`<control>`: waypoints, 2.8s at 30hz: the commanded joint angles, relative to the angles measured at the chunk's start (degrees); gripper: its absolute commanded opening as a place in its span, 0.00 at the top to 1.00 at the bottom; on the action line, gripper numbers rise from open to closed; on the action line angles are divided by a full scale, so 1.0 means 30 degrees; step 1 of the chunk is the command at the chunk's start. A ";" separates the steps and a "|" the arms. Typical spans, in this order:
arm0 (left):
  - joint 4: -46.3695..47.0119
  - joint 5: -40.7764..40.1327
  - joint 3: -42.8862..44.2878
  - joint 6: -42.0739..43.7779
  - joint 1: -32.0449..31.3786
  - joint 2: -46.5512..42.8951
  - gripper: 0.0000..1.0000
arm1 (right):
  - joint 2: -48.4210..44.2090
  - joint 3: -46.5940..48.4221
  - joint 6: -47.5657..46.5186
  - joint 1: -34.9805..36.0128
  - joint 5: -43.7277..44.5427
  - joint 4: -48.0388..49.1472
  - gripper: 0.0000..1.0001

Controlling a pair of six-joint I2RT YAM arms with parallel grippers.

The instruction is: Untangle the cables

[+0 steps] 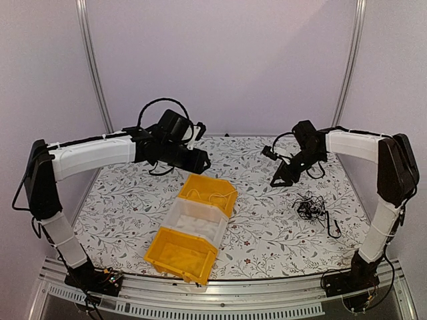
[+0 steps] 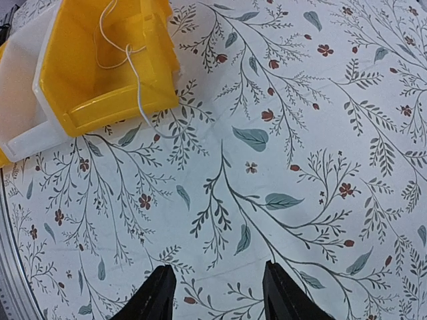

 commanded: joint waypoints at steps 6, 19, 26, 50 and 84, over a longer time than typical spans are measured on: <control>0.0089 -0.1994 -0.4324 -0.7962 0.0723 -0.3185 0.27 | 0.4726 0.3093 -0.1032 0.2662 -0.0241 0.1911 0.47; 0.2687 -0.0113 -0.9099 -1.1314 0.0775 -0.4040 0.30 | 0.6601 0.4073 -0.0212 0.4389 0.1148 0.3257 0.78; 0.3134 0.0768 -0.8498 -1.0597 0.0584 -0.2752 0.32 | 0.5493 0.4327 0.0264 0.4565 0.0434 0.2454 1.00; 0.5616 0.0785 -1.0178 -1.0567 0.0269 -0.3765 0.34 | 1.0654 0.9504 0.2406 0.8041 0.2897 0.0842 1.00; 0.6661 0.1187 -0.6719 -0.7877 0.1982 -0.3459 0.34 | 0.1837 0.8521 0.0835 0.5151 0.3920 -0.5677 0.42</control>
